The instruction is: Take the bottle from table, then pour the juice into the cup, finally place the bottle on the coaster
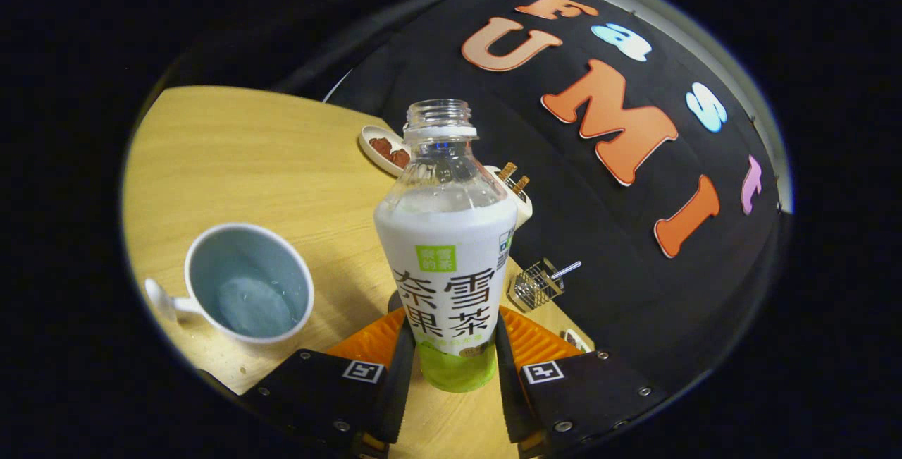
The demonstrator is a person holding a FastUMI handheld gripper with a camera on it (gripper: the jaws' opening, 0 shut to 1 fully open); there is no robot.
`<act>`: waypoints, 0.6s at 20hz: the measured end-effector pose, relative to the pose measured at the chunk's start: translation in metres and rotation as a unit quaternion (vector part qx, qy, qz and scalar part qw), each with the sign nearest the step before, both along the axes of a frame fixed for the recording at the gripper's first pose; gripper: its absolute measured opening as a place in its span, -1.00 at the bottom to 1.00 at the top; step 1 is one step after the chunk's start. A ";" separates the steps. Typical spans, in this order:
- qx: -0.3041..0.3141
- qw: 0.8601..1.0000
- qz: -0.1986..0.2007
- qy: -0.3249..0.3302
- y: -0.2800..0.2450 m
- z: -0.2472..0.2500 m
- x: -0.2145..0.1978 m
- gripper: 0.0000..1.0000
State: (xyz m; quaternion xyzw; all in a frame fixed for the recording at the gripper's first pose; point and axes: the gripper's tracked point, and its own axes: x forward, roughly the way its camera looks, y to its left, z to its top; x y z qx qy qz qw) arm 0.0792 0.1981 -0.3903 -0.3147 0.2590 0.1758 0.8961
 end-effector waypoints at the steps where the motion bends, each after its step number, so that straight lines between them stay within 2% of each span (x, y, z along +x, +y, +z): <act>1: 0.037 0.999 -0.013 -0.003 0.004 0.001 0.009 0.14; 5: 0.150 0.985 -0.078 0.015 0.003 -0.007 0.036 0.14; 10: 0.239 0.961 -0.131 0.041 0.004 -0.021 0.063 0.14; 12: 0.251 0.954 -0.148 0.062 0.003 -0.036 0.066 0.14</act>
